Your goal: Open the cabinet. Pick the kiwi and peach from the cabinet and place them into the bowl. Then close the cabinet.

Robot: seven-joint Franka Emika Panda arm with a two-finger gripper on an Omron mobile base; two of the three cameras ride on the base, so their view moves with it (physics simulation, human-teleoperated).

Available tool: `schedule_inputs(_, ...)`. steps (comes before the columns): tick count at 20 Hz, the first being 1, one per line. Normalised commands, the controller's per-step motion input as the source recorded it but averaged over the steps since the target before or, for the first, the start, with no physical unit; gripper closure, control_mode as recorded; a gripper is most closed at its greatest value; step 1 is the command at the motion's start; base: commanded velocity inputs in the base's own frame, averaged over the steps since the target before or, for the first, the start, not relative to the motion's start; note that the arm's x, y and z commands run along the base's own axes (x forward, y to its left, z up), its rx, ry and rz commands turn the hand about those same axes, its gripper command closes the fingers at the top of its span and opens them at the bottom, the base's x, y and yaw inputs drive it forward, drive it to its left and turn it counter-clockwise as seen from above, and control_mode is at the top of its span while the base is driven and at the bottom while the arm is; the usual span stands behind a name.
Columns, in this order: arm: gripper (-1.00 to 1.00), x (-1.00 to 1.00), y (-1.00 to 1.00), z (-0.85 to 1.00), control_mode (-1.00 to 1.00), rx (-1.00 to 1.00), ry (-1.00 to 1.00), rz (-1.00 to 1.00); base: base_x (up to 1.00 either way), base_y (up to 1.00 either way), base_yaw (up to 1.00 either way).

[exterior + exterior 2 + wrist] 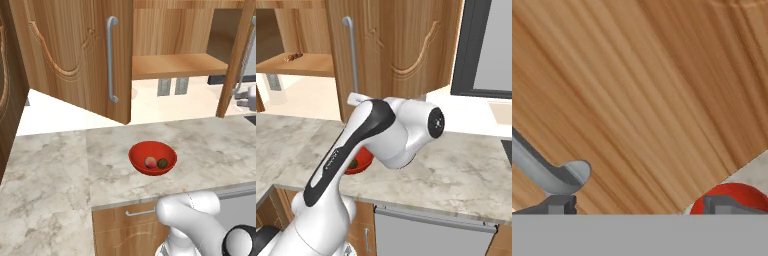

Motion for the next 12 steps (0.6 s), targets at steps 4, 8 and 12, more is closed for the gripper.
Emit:
schedule_inputs(4,-1.00,0.50,0.05,0.28,-1.00,0.00,0.09,-0.09,0.00,0.00,0.00)
schedule_inputs(8,-1.00,0.57,0.04,0.16,-1.00,0.00,0.01,-0.08,0.00,0.00,0.00)
schedule_inputs(12,-1.00,0.66,0.06,0.02,-1.00,-0.01,0.00,-0.07,0.00,0.00,0.00)
